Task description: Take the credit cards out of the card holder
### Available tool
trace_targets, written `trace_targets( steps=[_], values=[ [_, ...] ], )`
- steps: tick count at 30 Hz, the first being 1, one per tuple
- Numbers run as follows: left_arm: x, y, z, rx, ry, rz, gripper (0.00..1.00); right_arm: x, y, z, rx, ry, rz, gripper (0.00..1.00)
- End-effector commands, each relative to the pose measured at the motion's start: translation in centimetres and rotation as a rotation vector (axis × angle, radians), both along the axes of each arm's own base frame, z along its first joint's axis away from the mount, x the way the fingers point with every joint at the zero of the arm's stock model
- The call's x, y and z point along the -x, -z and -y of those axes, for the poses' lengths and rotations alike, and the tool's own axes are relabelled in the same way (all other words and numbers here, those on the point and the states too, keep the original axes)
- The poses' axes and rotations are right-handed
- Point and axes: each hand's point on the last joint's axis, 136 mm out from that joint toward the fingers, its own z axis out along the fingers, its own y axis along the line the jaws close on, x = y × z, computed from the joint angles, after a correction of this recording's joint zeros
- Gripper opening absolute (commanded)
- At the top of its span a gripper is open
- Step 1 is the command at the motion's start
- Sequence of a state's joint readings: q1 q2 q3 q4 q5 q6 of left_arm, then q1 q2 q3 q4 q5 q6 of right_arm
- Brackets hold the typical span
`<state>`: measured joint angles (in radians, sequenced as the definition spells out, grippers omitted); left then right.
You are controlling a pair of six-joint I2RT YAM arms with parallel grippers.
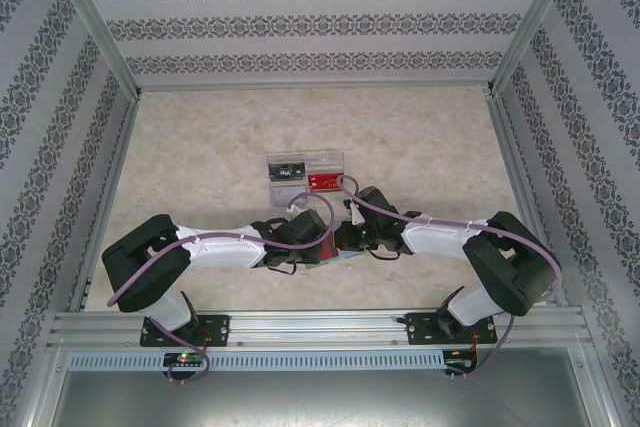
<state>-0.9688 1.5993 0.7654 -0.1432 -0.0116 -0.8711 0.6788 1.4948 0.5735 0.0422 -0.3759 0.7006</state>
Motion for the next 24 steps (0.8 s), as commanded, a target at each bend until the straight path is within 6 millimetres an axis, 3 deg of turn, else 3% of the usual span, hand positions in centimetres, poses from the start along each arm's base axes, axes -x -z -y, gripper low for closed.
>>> trace_targets(
  steps=[1, 14, 19, 24],
  values=[
    [1.2, 2.0, -1.5, -0.103, 0.004, -0.056, 0.04, -0.1, -0.5, 0.1, 0.010, 0.000, 0.028, 0.00],
    [1.4, 2.1, -2.0, -0.121, -0.006, -0.061, 0.00, -0.5, -0.1, 2.1, 0.034, 0.050, 0.017, 0.00],
    [1.3, 2.0, -1.9, -0.119, -0.004, -0.057, 0.00, -0.4, -0.4, 1.6, 0.002, 0.030, 0.013, 0.00],
    [1.3, 2.0, -1.6, -0.115, 0.004, -0.059, 0.00, -0.6, -1.1, 0.7, -0.035, 0.012, 0.023, 0.18]
  ],
)
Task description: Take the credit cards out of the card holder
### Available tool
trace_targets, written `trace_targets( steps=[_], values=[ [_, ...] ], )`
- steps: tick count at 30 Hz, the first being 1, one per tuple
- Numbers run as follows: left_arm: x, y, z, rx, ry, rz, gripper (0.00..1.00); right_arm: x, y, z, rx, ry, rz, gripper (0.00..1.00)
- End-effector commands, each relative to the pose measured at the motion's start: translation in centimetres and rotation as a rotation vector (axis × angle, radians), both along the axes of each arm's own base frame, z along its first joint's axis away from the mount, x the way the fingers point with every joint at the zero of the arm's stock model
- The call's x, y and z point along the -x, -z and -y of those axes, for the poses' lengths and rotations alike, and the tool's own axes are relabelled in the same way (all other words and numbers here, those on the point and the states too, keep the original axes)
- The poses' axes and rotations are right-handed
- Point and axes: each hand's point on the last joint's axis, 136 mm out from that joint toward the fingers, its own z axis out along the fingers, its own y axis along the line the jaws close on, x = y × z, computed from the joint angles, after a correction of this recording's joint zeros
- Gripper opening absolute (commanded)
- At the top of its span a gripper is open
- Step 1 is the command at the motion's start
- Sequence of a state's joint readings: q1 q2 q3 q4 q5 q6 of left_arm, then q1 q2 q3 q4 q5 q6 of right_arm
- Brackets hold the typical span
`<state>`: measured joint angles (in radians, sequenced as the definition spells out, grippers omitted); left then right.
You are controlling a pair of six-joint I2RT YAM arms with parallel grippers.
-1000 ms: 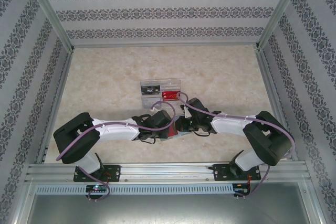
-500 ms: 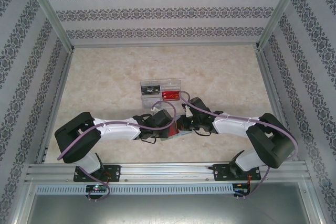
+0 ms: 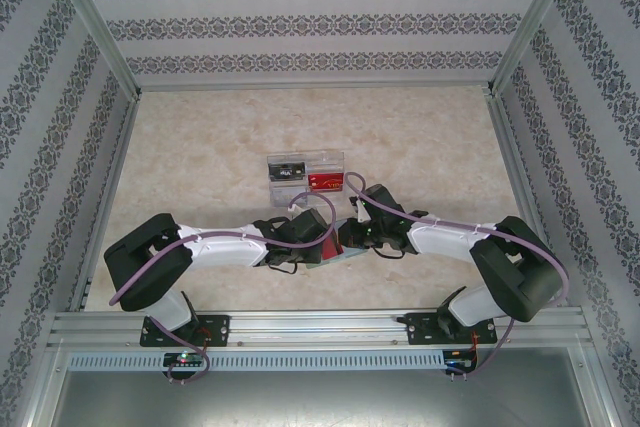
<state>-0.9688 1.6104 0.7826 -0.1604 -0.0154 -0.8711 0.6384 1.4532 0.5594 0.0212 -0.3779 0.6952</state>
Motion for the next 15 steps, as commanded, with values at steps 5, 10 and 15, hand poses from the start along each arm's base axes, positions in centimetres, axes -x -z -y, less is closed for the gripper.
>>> trace_targets(
  steps=[5, 10, 15],
  values=[
    [1.3, 1.9, -1.6, -0.104, 0.008, -0.055, 0.00, -0.3, -0.8, -0.9, -0.039, -0.034, 0.023, 0.21],
    [1.3, 1.9, -1.5, -0.100, 0.010, -0.055, 0.00, -0.4, -0.2, -1.1, -0.030, -0.046, 0.007, 0.22],
    [1.4, 2.0, -1.6, -0.101, 0.009, -0.056, 0.00, -0.3, 0.2, -1.4, -0.036, -0.052, -0.006, 0.22]
  ],
)
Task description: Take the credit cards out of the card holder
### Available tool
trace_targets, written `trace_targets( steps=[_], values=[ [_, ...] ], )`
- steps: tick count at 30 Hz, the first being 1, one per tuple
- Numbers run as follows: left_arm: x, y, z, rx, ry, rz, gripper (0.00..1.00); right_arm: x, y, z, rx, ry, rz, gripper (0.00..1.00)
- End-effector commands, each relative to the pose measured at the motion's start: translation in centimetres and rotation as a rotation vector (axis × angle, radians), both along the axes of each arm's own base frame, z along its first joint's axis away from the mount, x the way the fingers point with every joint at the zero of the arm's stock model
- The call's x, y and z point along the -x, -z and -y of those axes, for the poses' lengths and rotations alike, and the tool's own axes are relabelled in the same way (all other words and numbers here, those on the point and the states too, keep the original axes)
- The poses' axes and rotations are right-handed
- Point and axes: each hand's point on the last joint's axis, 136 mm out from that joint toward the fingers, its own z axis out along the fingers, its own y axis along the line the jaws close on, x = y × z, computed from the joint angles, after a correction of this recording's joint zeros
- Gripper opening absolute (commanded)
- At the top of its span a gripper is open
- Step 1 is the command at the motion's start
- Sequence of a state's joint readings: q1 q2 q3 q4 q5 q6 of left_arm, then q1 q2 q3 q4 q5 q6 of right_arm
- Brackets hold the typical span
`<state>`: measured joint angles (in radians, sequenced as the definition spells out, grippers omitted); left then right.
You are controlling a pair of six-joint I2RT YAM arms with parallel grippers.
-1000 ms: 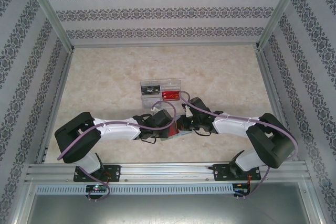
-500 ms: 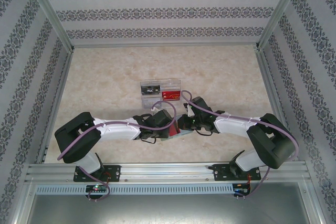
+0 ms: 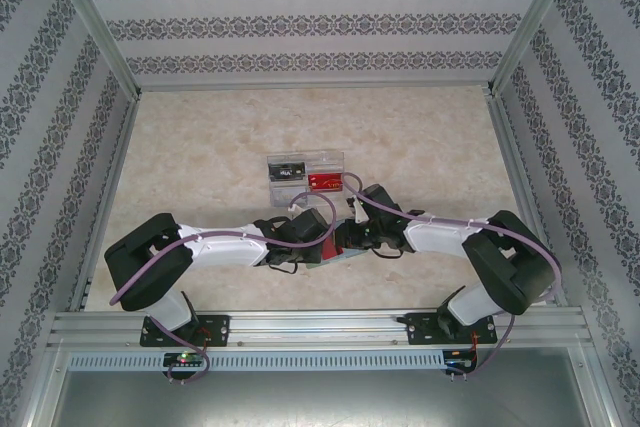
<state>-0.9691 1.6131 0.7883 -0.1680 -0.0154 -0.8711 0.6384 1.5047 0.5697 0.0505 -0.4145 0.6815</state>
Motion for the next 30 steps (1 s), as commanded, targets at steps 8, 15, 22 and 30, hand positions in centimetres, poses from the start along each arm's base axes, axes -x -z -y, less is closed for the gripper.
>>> trace_targets(
  steps=[8, 15, 22, 30],
  values=[
    [1.4, 2.1, -1.8, -0.105, 0.006, -0.054, 0.00, -0.2, -0.2, 0.1, -0.001, 0.003, 0.010, 0.00],
    [1.5, 2.3, -2.0, -0.109, 0.002, -0.058, 0.00, -0.2, -0.2, 1.3, 0.012, 0.031, 0.017, 0.00],
    [1.5, 2.1, -2.0, -0.109, 0.002, -0.056, 0.00, -0.4, -0.3, 2.7, 0.016, 0.064, 0.020, 0.00],
    [1.5, 2.1, -2.0, -0.106, 0.003, -0.057, 0.00, -1.0, -1.5, 3.9, -0.003, 0.101, 0.048, 0.00]
  ],
)
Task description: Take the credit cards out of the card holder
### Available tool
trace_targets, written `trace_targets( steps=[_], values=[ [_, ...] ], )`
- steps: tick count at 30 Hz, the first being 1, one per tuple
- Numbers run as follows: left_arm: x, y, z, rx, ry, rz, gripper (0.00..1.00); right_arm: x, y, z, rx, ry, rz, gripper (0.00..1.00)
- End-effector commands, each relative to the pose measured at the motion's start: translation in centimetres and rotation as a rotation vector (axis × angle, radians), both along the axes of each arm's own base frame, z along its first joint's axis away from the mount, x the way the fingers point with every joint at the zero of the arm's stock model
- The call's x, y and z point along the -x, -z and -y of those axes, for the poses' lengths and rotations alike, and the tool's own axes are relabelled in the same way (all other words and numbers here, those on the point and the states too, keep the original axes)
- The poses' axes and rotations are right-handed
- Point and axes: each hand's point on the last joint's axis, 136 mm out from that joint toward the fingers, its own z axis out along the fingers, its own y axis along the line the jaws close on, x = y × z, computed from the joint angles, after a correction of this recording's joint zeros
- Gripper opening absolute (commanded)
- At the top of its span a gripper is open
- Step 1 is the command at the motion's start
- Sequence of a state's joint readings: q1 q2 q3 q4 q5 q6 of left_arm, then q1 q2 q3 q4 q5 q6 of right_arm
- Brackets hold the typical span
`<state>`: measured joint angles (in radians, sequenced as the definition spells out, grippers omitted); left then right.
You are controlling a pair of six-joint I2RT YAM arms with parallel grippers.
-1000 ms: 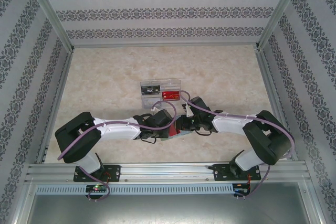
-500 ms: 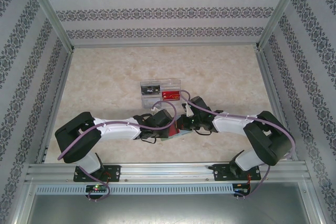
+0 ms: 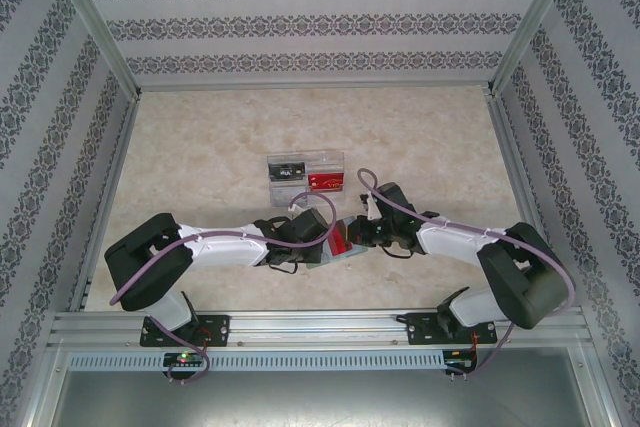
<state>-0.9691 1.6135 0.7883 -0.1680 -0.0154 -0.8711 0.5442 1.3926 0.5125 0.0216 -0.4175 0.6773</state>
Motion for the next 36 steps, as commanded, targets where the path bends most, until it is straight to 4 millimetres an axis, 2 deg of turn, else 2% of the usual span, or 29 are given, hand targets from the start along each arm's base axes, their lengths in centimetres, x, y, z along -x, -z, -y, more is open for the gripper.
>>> trace_targets(
  steps=[1, 9, 14, 16, 18, 20, 24, 29, 32, 36],
  values=[
    [1.5, 2.0, -1.9, -0.105, 0.003, -0.056, 0.00, -0.1, -0.8, 1.0, 0.011, 0.014, 0.033, 0.00],
    [1.2, 0.6, -1.4, -0.078, 0.005, -0.037, 0.00, -0.8, -4.3, 2.4, 0.024, 0.041, 0.140, 0.00],
    [0.5, -2.7, -1.0, -0.002, -0.007, 0.032, 0.02, -1.8, -7.3, 2.8, 0.053, 0.042, 0.244, 0.00],
    [0.4, -4.2, -1.0, 0.034, -0.012, 0.063, 0.09, -2.2, -8.9, 2.8, 0.070, 0.031, 0.301, 0.00],
    [0.4, -6.0, -1.3, 0.079, -0.019, 0.098, 0.21, -2.5, -10.2, 2.6, 0.129, 0.006, 0.382, 0.00],
    [0.5, -7.6, -2.2, 0.115, -0.036, 0.145, 0.37, -2.5, -11.7, 1.9, 0.227, -0.051, 0.484, 0.00],
    [0.9, -10.2, -5.0, 0.154, -0.091, 0.234, 0.60, -2.6, -14.1, -0.4, 0.371, -0.221, 0.700, 0.00],
    [2.1, -11.7, -10.7, 0.188, -0.212, 0.342, 0.97, -2.3, -16.3, -3.6, 0.518, -0.475, 0.908, 0.00],
    [3.0, -12.2, -13.4, 0.236, -0.259, 0.401, 1.00, -2.3, -15.5, -4.8, 0.631, -0.660, 1.001, 0.00],
    [4.2, -12.4, -16.6, 0.268, -0.305, 0.452, 1.00, -3.5, -13.7, -4.8, 0.805, -0.833, 1.025, 0.00]
  ],
)
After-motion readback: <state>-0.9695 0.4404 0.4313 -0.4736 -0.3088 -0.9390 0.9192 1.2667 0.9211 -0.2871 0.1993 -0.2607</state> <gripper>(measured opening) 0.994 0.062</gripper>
